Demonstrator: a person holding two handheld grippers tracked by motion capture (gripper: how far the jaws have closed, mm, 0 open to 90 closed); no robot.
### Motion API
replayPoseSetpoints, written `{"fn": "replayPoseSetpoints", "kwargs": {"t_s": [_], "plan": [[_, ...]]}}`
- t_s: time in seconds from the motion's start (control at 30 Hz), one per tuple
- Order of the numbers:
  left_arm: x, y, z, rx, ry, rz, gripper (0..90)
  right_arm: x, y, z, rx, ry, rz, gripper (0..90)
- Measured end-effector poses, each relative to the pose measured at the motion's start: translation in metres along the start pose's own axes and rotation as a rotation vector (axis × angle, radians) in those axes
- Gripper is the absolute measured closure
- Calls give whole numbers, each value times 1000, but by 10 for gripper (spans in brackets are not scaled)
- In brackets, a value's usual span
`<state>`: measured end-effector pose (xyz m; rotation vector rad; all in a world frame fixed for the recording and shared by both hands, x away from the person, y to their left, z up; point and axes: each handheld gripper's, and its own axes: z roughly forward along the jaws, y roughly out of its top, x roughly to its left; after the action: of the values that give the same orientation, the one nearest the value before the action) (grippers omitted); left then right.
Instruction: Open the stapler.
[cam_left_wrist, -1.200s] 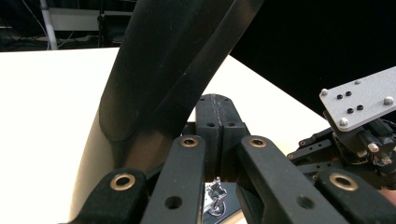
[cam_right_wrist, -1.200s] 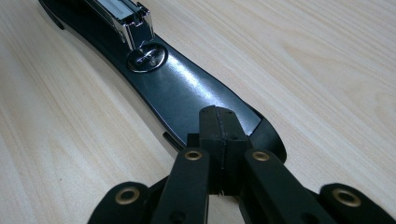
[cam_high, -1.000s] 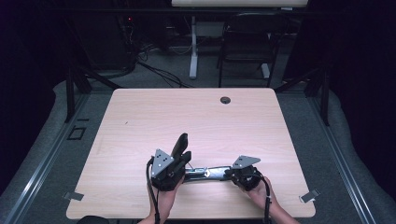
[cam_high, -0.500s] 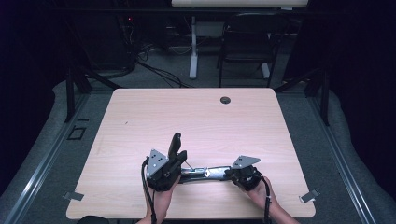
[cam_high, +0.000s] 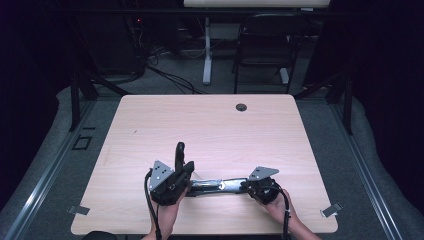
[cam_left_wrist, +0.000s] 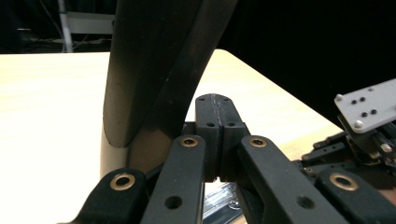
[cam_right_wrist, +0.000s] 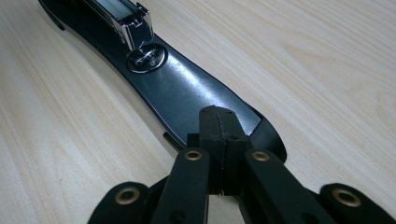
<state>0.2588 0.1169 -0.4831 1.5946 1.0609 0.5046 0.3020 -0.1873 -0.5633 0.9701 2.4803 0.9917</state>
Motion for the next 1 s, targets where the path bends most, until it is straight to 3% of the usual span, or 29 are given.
{"fn": "replayPoseSetpoints", "kwargs": {"t_s": [0.03, 0.07, 0.17, 0.4, 0.6, 0.7, 0.83, 0.87, 0.9, 0.93, 1.0], "plan": [[4, 1, -1, -5, 2, -15, 900, 0, 0, 0, 3, -1, -2, 900], [12, 2, -2, -13, 39, -46, 900, 0, 0, 0, 3, -1, -2, 900], [29, 3, -6, -7, 85, -114, 900, 0, 0, 0, -2, -1, 4, 900], [44, -2, -8, 19, 103, -190, 900, -1, 0, 0, -2, 1, 7, 900], [45, 1, -8, 7, 115, -187, 900, -1, 0, 0, -2, 5, 8, 900], [43, 3, -8, 9, 104, -161, 900, -2, 0, 1, -3, 8, 9, 900], [39, 7, -6, 29, 39, -123, 809, -5, 1, 1, 2, 29, 31, 900], [39, 9, -5, 45, 1, -127, 769, -5, 2, 0, 16, 20, 22, 875], [39, 12, 0, 83, -72, -130, 709, -5, 2, -1, 23, -2, 5, 871], [39, 14, 3, 122, -117, -121, 651, -6, 2, -2, 28, -10, -4, 854], [39, 17, 6, 159, -191, -86, 551, -10, 3, -4, 36, -13, 24, 831]]}}
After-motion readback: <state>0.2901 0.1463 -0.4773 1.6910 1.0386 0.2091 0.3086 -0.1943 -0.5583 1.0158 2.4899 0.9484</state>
